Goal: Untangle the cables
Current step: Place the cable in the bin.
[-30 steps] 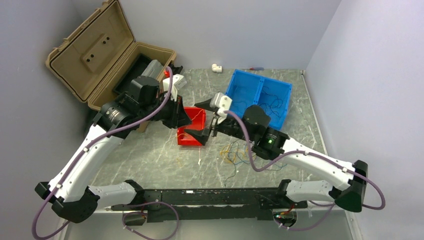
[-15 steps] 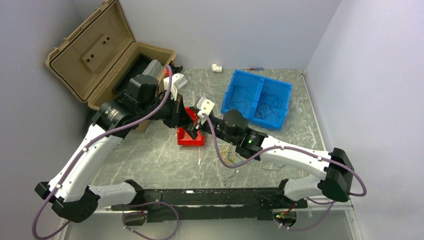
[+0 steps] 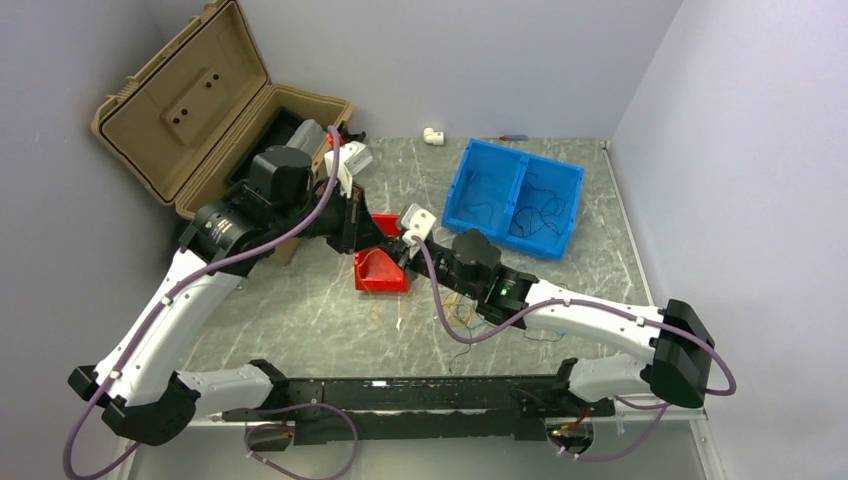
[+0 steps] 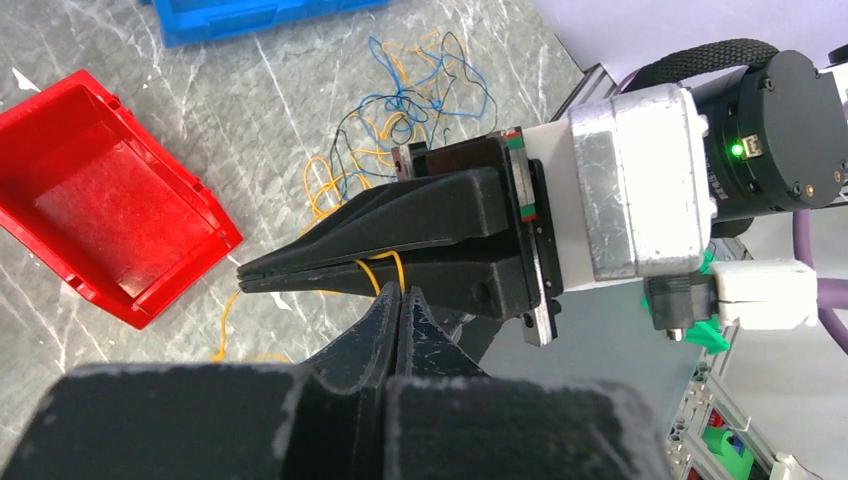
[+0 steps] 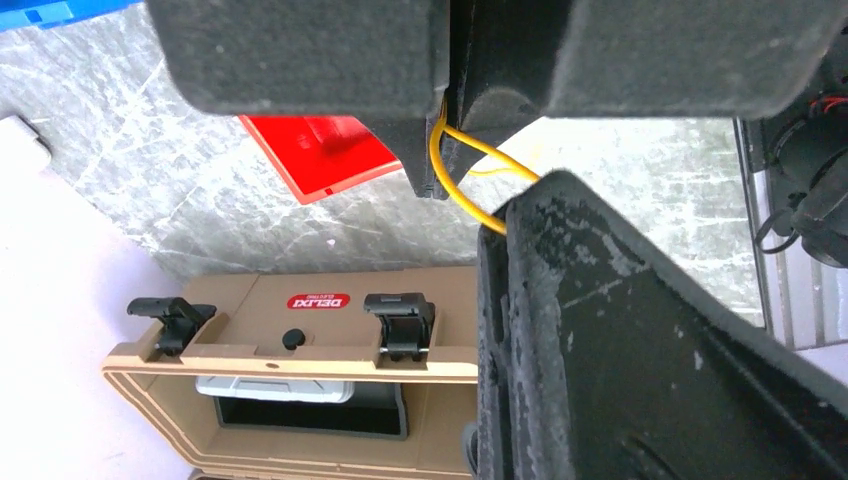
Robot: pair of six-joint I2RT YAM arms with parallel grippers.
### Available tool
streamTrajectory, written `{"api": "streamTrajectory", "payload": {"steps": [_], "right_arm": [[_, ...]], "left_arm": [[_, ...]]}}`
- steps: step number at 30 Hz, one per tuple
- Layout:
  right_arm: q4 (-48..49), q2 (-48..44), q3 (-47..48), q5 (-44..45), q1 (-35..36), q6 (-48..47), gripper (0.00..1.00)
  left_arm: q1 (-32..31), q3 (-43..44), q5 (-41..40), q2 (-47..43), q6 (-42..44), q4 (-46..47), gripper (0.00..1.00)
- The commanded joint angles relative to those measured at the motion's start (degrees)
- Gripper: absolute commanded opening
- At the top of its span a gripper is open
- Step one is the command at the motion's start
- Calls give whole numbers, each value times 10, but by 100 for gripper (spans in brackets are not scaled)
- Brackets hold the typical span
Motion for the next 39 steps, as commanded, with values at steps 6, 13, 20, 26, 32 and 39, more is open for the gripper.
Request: {"api": "streamTrajectory", "payload": {"steps": [6,13,20,26,32,39], "right_arm": [[26,-54,-28,-20,-4,39,0],[23,-65,-52,-26,-3,66,3],[37,-59,-71,-29,-11,83,9],[60,-42,-87,-47,-27,113,12],[81,-24,-102,-58,-41,138,11],[100,-30,-111,-69,-51,162,0]], "left_arm": [[8,0,-5,-25,-12,24,0],[20,-22,-1,-33,-23,49,0],[24,-28,23,-39,-32,66,0],[26,-27,24,-41,-32,66,0],[27,-28,20,-44,-34,67,0],[33,-40,12,-47,-33,73,0]]}}
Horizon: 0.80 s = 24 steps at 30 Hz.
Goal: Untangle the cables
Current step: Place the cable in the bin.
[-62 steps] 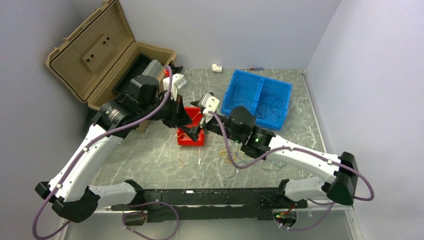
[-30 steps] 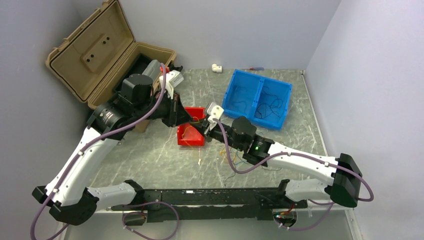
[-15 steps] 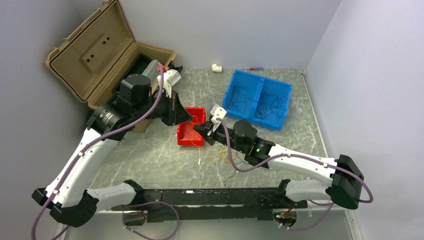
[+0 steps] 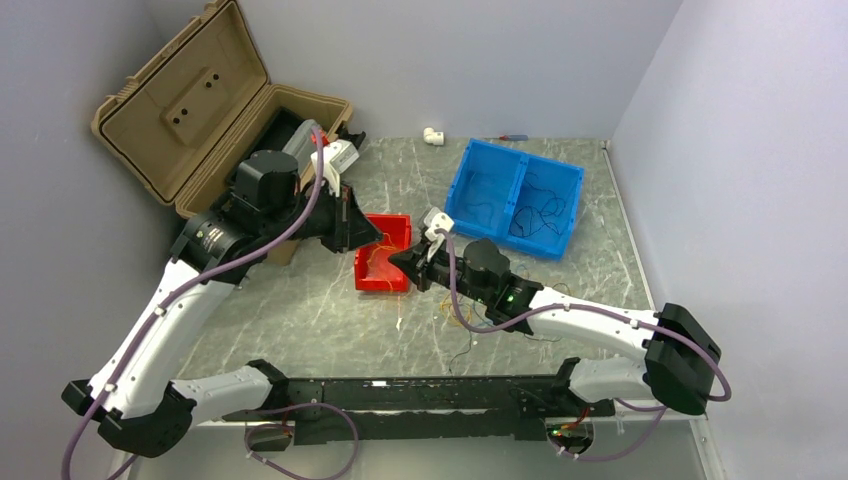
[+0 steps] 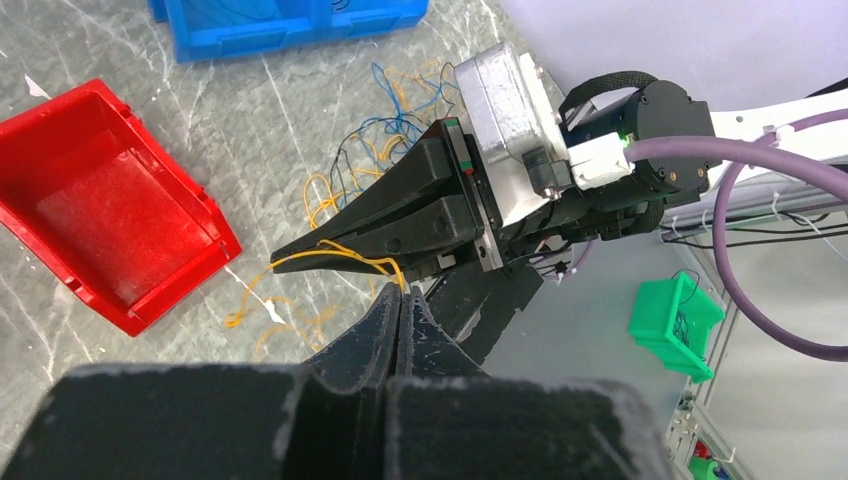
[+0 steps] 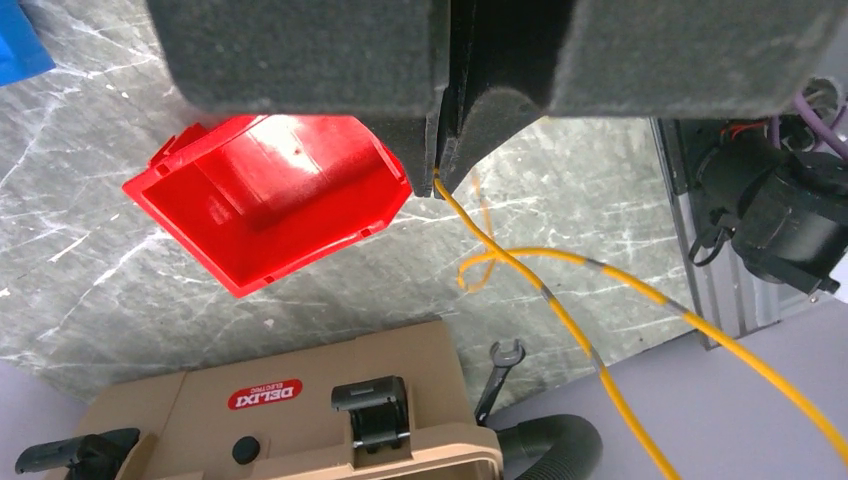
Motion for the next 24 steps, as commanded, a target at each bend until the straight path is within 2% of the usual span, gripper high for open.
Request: {"api": "streamTrajectory", "payload": {"steps": [1,4,5,7,8,10,12,16,21,24], "right_arm": [[42,-7,-1,-20,-7,26,0],[33,-7,6,-32,-8,25,0],[29,-7,9,-33,-8,25,3],[24,-6,13,-34,-9,23,36],[25,-6,12,-35,-9,22,49],[31,-9,11,-40,-9,17,67],[35,-11,12,-43,-9,11,76],[32,-2,33,-33,-9,6,80],[84,2,37,8,-9,12,80],[98,5,47,8,-9,11,75]], "left_arm": [[8,-8,4,-16,-7,39,0],[13,-17,9,-17,-8,46,0],[15,-18,11,-16,-8,47,0],[17,-21,20,-14,-8,49,0],[18,-22,24,-13,-8,50,0],[17,-22,27,-9,-6,47,0],[17,-21,26,-7,-5,43,0],[17,-20,30,-8,-8,45,0],[18,-26,32,-6,-12,51,0],[18,-33,30,-6,-13,54,0]]}}
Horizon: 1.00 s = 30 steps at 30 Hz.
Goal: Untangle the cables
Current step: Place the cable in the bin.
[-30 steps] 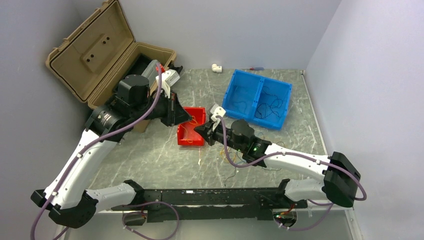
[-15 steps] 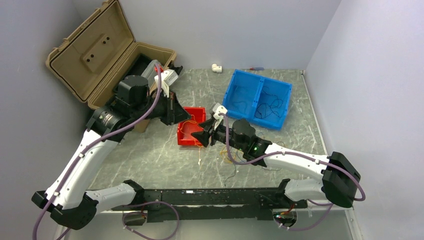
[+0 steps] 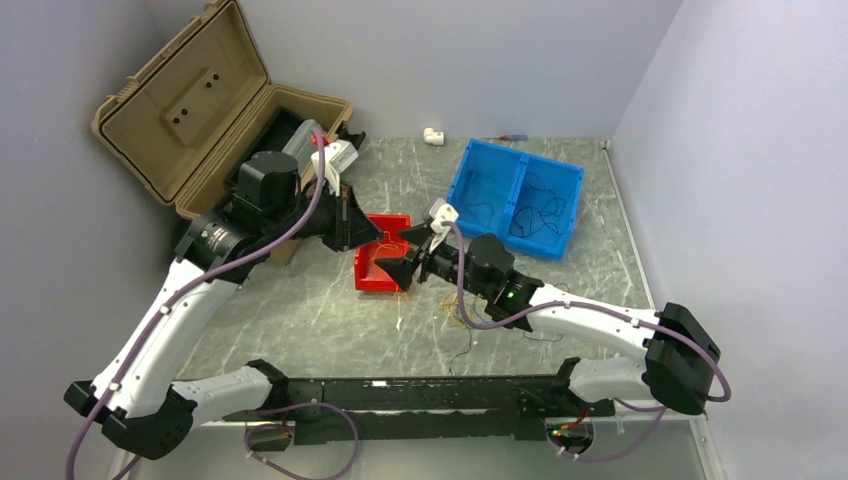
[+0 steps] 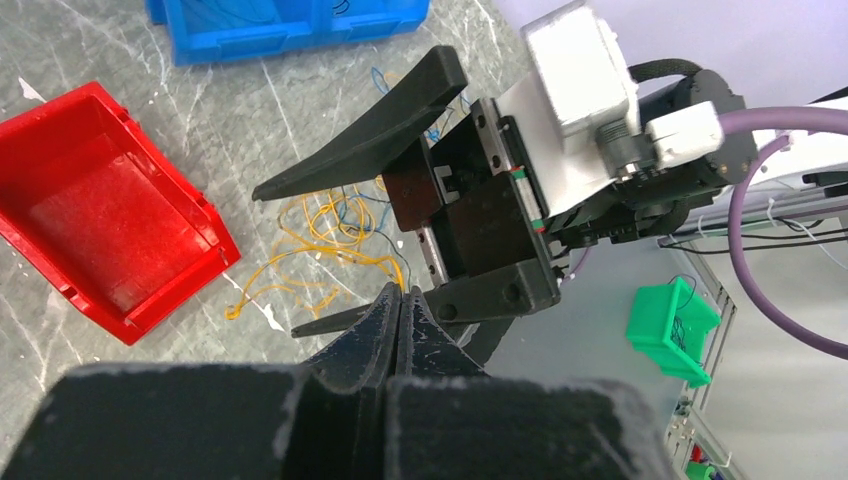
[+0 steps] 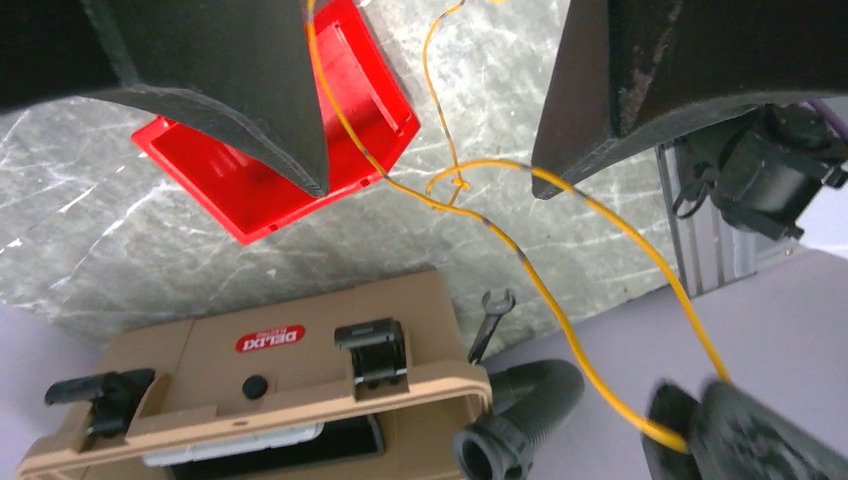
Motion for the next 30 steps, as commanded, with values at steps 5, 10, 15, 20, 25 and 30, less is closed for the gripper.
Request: {"api": "streamTrajectory", "payload": {"steps": [5,10,15,20,25,30], "right_arm": [[58,13,50,10,-2,-7,59],[74,17,44,5,-2,2,20],[86,32,45,17,-1,15,0],[104,78,67,13,-9,29,0],[188,138,70,-34,-53,106,0],[242,197,93,-88,-99,161,0]], "left_arm": [[2,-5,8,2,-3,20,0],[4,-2,4,4,-1,21,0],[21,-6,2,16,7,28,0],[50,2,-15,43,26,24,0],[82,-3,-30,60,27,45,3],[106,-9,-34,76,23,74,7]]}}
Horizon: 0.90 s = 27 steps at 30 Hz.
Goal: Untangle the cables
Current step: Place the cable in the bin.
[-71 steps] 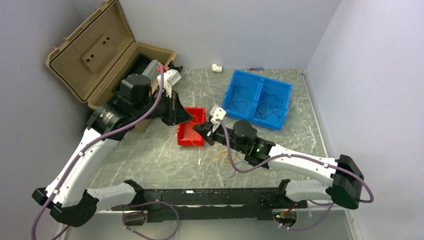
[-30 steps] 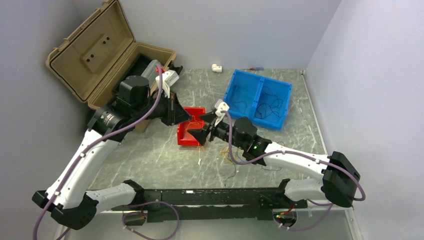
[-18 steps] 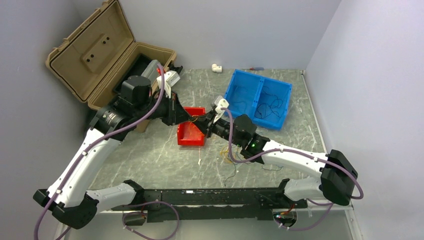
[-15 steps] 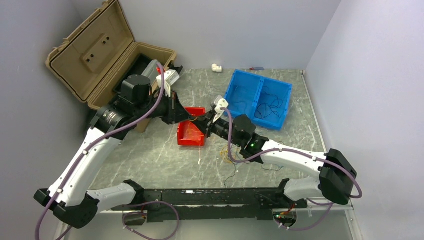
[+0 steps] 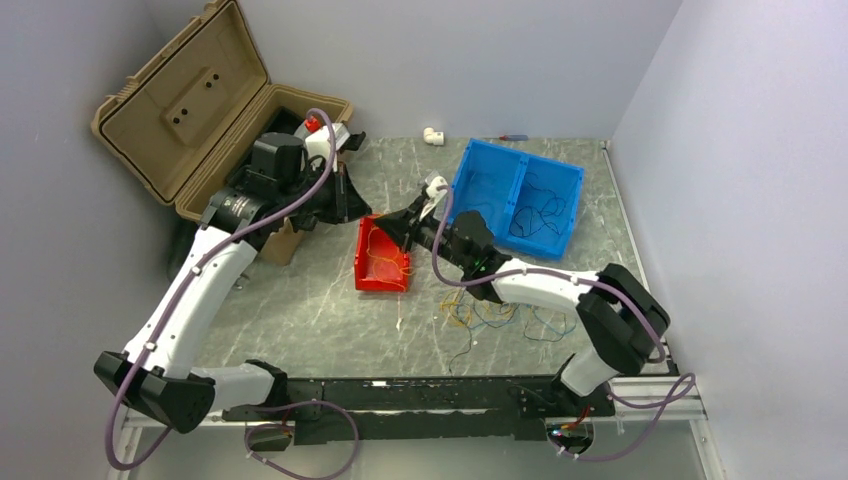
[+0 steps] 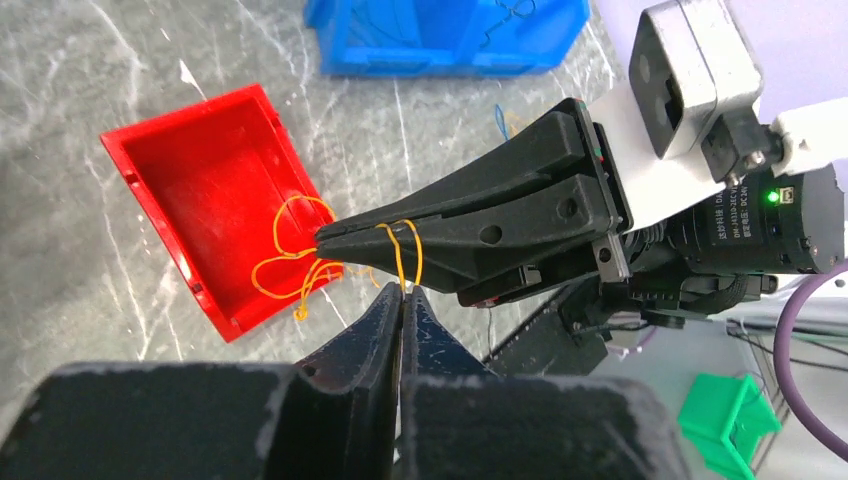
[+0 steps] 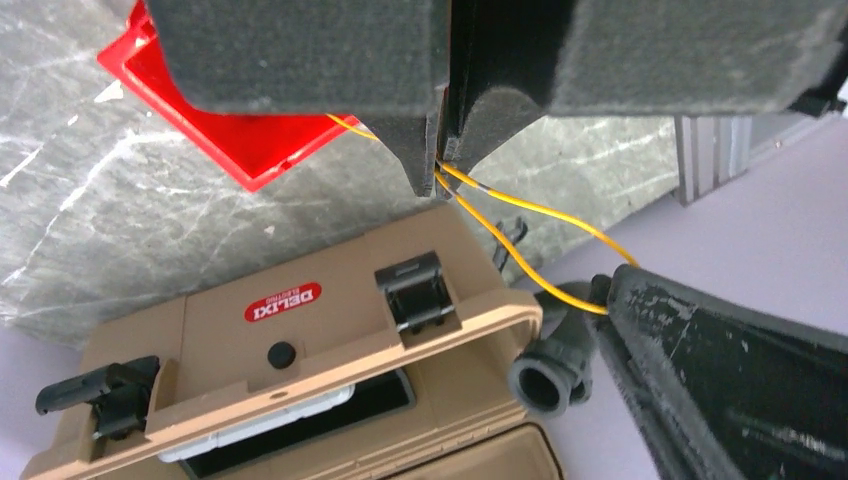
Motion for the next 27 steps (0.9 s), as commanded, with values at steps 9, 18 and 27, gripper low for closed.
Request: {"api": "streamTrajectory", "payload": {"steps": [9,18,27], "right_arm": [[89,111,122,-90,-54,80,0],[88,162,156,-86,-77,72,0],[52,181,148,76,-59,50,0]], "left_arm": [[29,54,-20,22,21,38,22],[36,46,-26,6,28,38,67],[37,35,-63,-39,44,16,90]]}}
